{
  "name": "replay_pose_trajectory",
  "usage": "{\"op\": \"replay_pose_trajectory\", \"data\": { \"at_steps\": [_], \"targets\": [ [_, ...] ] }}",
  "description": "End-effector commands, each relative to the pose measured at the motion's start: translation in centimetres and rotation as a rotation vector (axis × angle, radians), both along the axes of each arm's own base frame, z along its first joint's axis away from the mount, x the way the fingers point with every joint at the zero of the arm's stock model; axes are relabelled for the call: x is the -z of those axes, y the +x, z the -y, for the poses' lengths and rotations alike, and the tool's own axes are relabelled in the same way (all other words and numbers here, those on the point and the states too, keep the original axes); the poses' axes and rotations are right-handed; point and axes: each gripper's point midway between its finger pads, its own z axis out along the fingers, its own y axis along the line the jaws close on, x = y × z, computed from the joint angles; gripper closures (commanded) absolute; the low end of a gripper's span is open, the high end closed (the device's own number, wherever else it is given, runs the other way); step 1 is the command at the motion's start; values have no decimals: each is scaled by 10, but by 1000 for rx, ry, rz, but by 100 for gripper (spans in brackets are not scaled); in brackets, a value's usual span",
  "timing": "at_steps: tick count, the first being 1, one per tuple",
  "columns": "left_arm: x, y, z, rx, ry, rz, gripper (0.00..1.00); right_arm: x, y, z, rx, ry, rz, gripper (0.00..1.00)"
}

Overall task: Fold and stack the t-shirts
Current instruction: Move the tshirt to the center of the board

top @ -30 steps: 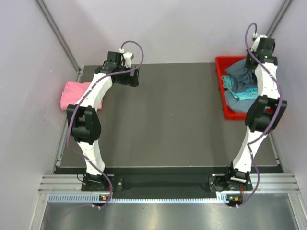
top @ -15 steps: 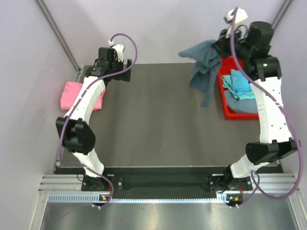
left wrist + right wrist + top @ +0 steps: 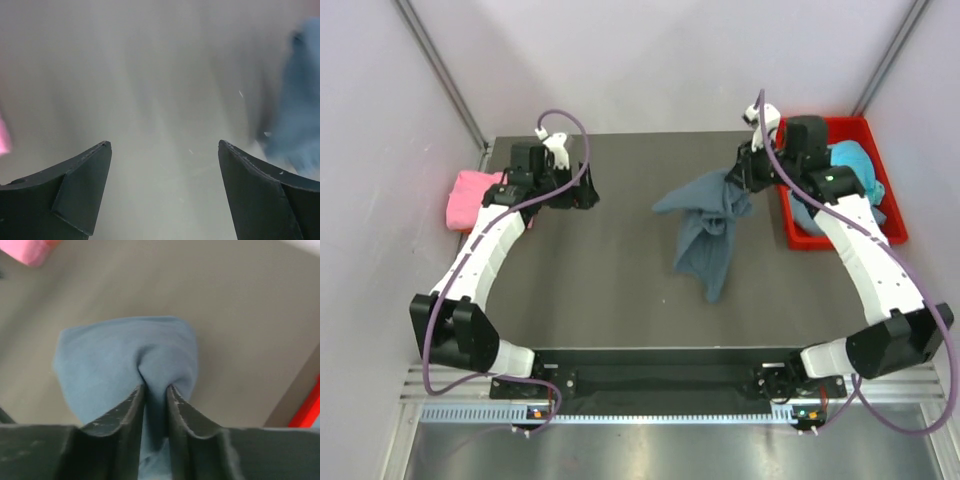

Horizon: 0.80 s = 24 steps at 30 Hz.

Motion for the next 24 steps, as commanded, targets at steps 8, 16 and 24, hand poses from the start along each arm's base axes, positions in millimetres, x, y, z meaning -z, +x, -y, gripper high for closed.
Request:
{"op": "replay_pose_trajectory", "data": {
  "at_steps": [8, 16, 24],
  "targets": [
    [67, -57, 45, 230, -93, -228, 12, 72, 49, 23, 75, -86, -20, 32],
    [70, -43, 56, 282, -24, -205, 11, 129, 6, -69, -319, -53, -183, 41],
    [69, -16, 52, 267, 38, -171, 10, 188, -21, -121, -552, -154, -287, 42]
  ]
}}
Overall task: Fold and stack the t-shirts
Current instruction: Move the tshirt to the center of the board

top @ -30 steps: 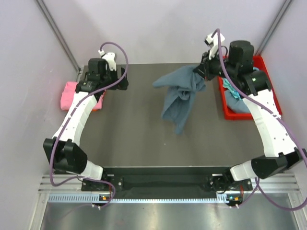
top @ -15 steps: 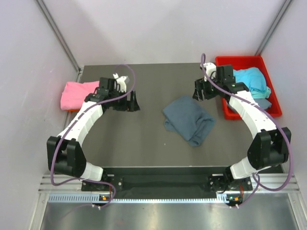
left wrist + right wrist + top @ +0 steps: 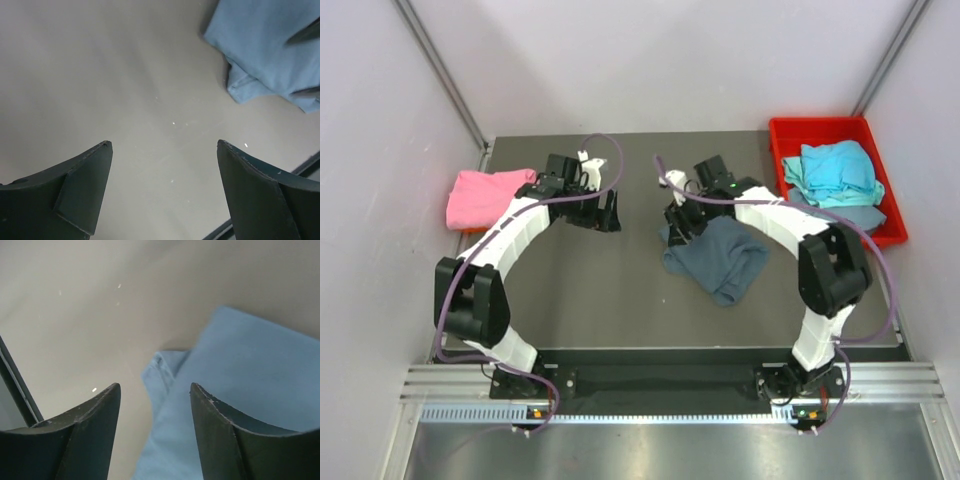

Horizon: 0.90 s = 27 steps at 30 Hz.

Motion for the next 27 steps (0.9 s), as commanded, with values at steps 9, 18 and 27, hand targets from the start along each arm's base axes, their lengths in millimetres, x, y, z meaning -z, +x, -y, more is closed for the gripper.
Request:
{"op": "replay_pose_trajectory", "data": {
  "at_steps": [9, 18, 27],
  "targets": [
    [-36, 51, -25, -76, 90, 166, 9, 30, -28, -38, -301, -93, 42, 48],
    [-57, 64, -28, -103, 74, 211, 8, 63, -29, -43, -313, -232, 82, 49],
    [-59, 64, -36, -121, 66, 217, 8, 81, -4, -29, -269, -357, 154, 51]
  ]
}}
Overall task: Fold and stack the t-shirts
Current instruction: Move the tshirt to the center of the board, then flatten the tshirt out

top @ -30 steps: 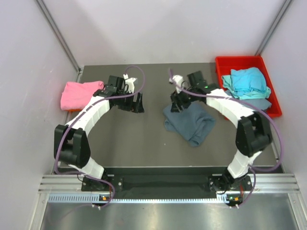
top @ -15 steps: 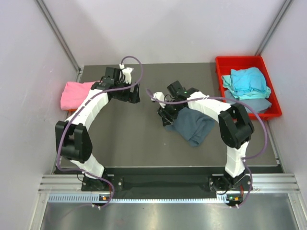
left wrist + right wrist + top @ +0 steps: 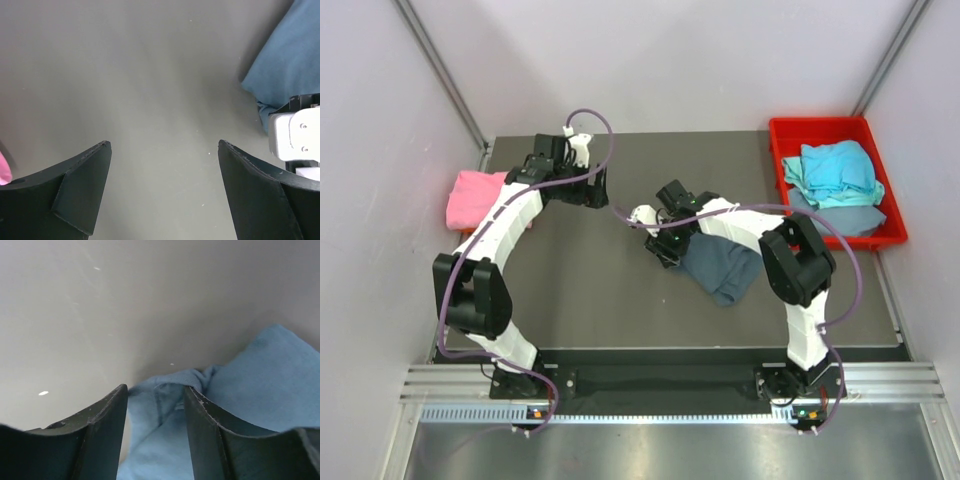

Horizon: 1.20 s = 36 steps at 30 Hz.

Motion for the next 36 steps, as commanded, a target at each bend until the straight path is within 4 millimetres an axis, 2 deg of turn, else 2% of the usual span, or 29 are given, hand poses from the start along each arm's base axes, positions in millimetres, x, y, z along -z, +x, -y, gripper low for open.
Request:
{"op": "replay_pose_trajectory", "data": {
  "at_steps": [1, 7, 10, 11, 14, 17, 21, 22, 24, 25, 26, 27, 28, 30, 31, 34, 35, 36],
  "targets": [
    [-21, 7, -4, -10, -17, 66, 8, 0, 22, -4, -8, -36, 89, 52],
    [-22, 6, -12, -27, -20, 71, 8, 14, 23, -1, -14, -83, 71, 64],
    [-22, 6, -14, -53, -40, 59, 8, 12, 22, -3, -20, -79, 71, 81],
    [-23, 7, -16, -58, -40, 62, 8, 11, 22, -2, -20, -81, 74, 90],
    [-24, 9, -19, -69, -41, 66, 8, 0, 26, -2, -16, -70, 112, 99],
    [-26, 15, -27, -104, -47, 70, 8, -33, 37, -7, -24, -27, 199, 100],
    [-41, 33, -42, -186, -71, 109, 8, -104, 58, -21, -30, 65, 351, 100],
    [-44, 37, -49, -216, -78, 116, 8, -132, 67, -28, -30, 106, 404, 100],
    [-51, 47, -54, -237, -84, 132, 9, -168, 73, -34, -27, 157, 464, 100],
    [-54, 49, -57, -245, -86, 141, 9, -200, 79, -42, -27, 209, 517, 100],
    [-55, 52, -59, -256, -81, 145, 10, -216, 81, -44, -25, 235, 544, 100],
    [-56, 55, -60, -258, -80, 150, 10, -235, 82, -47, -23, 265, 577, 100],
    [-57, 56, -59, -259, -83, 150, 11, -266, 87, -50, -14, 313, 628, 100],
    [-57, 57, -58, -257, -92, 149, 11, -301, 90, -52, -1, 366, 692, 100],
    [-55, 57, -57, -255, -97, 145, 11, -332, 93, -52, 20, 418, 746, 100],
    [-53, 58, -56, -255, -101, 141, 11, -385, 102, -41, 95, 511, 851, 100],
    [-53, 58, -56, -254, -102, 142, 11, -395, 104, -35, 124, 534, 866, 100],
    [-53, 58, -56, -255, -103, 140, 11, -408, 112, -17, 174, 553, 889, 100]
  ]
}}
